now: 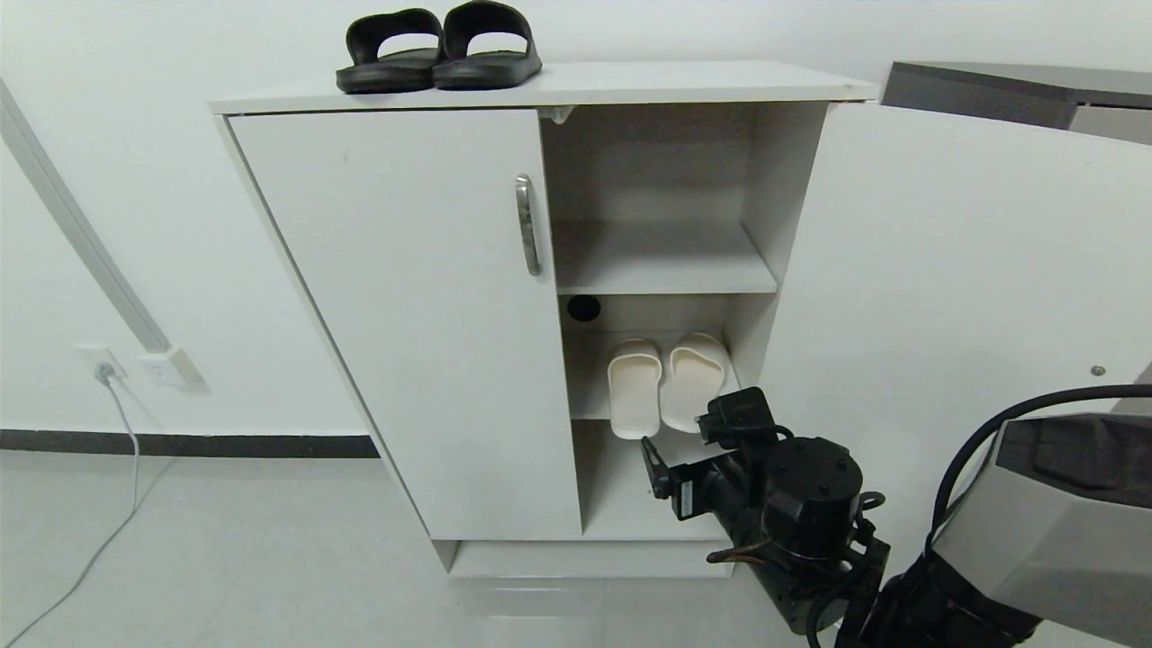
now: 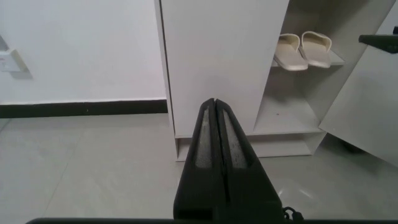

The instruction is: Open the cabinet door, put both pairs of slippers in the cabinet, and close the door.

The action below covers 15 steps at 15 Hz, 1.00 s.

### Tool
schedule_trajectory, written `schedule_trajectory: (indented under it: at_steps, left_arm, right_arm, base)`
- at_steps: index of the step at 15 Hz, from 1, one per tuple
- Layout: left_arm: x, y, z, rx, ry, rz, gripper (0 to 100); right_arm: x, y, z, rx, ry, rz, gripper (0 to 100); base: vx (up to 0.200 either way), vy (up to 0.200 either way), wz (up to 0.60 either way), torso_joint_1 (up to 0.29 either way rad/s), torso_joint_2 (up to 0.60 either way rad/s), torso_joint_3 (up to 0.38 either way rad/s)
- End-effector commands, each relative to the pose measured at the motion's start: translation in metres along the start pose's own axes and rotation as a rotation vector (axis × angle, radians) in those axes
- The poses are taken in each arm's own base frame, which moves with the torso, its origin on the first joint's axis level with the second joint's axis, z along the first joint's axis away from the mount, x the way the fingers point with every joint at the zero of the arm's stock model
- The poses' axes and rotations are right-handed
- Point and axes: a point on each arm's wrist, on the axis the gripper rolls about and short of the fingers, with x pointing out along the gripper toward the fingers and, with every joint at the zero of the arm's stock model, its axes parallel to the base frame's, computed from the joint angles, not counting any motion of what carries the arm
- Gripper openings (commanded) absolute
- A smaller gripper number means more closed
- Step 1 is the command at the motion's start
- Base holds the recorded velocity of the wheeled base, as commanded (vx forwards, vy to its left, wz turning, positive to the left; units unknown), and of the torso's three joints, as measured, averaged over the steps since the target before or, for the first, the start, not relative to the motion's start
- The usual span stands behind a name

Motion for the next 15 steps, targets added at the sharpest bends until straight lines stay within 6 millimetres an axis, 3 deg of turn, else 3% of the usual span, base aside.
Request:
schedule_trajectory:
  at_steps: [1,13,15]
  left_arm:
    - [0.0,0.0,0.0001,0.0,0.001,0.0,0]
    - [0.0,0.0,0.0001,-0.002,0.001,0.0,0]
    - [0.0,0.0,0.0001,-0.002,0.001,0.0,0]
  right_arm:
    - [0.0005,0.0002,-0.0017,-0.002,0.005,0.0,100]
    - [-0.0009,-0.0005,-0.005,-0.007,0.0,0.0,100]
    - [-0.0006,-0.0009,-0.0052,-0.006,-0.002,0.0,100]
  base:
    - [0.0,0.2,0.0,0.002,0.0,0.002]
    - [0.0,0.2,0.0,0.003,0.0,0.004]
    - [0.0,0.0,0.0,0.0,0.0,0.0]
